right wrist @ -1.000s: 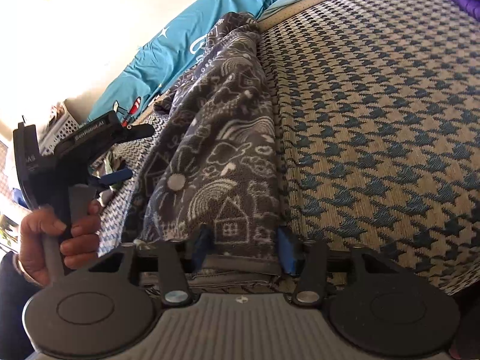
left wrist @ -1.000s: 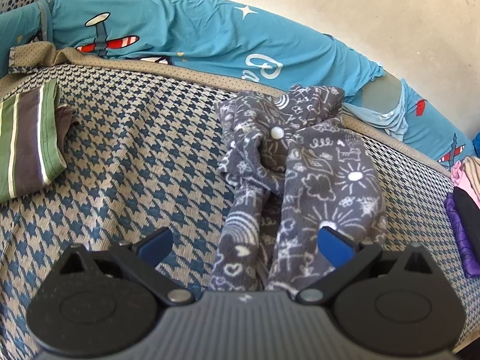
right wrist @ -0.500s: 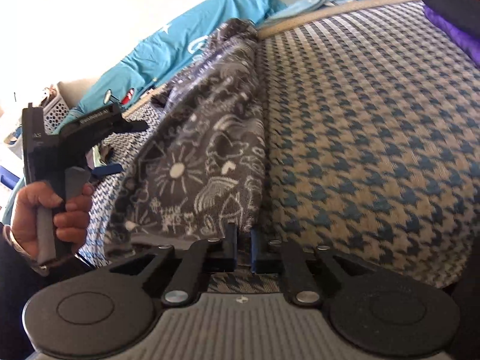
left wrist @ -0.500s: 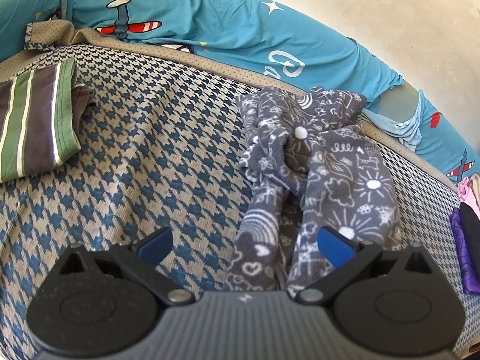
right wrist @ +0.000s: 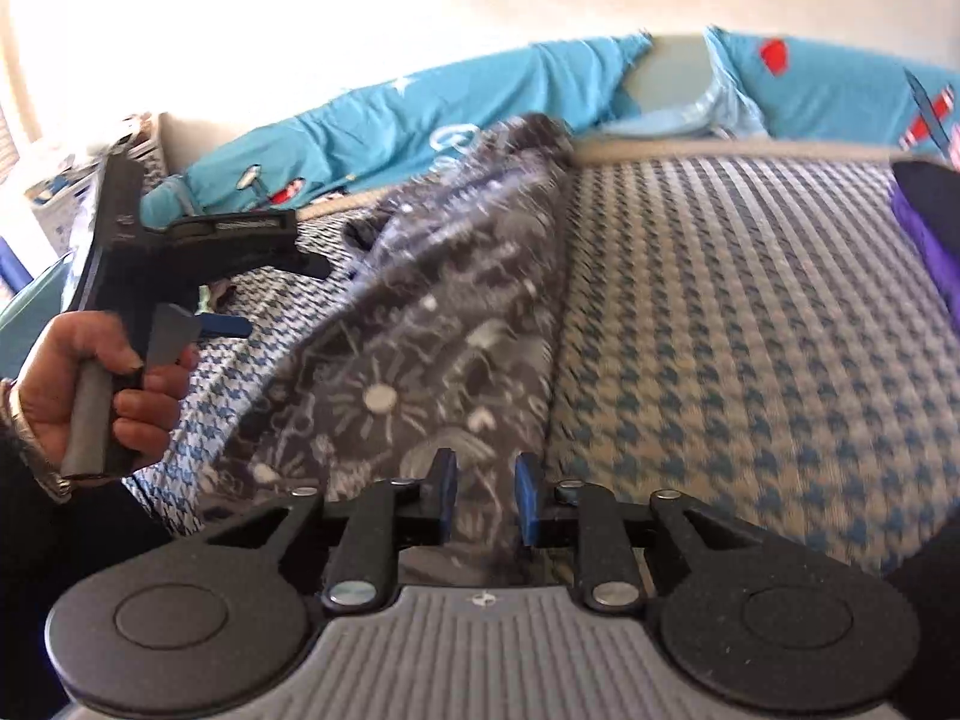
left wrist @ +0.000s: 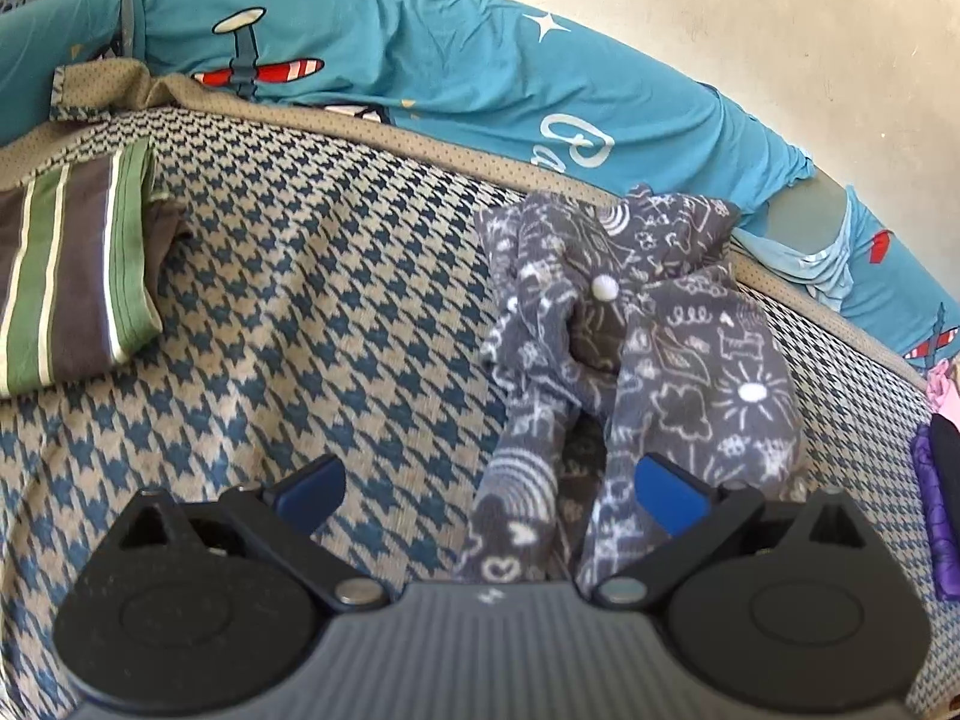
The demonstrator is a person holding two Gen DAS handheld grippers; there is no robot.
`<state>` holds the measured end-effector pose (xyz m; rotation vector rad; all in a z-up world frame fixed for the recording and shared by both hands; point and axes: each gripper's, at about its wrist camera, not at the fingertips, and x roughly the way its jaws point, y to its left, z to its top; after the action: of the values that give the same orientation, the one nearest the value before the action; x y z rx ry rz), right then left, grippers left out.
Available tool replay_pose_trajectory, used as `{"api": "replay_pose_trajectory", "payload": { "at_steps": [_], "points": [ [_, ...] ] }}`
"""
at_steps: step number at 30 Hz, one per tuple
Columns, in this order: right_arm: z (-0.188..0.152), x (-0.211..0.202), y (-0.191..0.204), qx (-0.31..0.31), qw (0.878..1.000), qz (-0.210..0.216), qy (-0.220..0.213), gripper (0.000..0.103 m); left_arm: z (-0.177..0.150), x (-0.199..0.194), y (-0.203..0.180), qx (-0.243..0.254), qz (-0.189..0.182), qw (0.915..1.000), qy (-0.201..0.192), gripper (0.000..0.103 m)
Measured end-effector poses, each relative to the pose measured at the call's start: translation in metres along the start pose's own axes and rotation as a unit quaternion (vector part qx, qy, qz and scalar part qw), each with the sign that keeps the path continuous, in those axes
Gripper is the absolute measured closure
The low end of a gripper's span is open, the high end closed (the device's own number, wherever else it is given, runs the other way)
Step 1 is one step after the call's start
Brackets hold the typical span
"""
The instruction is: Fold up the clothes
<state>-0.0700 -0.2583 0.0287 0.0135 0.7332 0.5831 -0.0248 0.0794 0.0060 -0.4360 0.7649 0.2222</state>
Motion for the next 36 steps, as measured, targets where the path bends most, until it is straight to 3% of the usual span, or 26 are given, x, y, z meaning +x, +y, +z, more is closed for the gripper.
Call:
{"api": "replay_pose_trajectory", "payload": {
  "at_steps": [9,17,36],
  "points": [
    [0.043,0.029,0.024,-0.067,0.997,0.035,-0.023,0.072,0.025,0.013,-0.002,-0.004,0.018,0.9997,-0.014,0.000],
    [0.075,0.068,0.056,-0.123,0.991,0.038,-0.030,0.069,0.044,0.031,0.001,-0.005,0.008,0.9999,-0.007,0.000],
    [0.116,0.159,0.085,-0.185,0.981,0.026,-0.046,0.065,0.055,0.073,0.030,-0.075,0.006,0.9949,0.068,0.000]
  ]
}}
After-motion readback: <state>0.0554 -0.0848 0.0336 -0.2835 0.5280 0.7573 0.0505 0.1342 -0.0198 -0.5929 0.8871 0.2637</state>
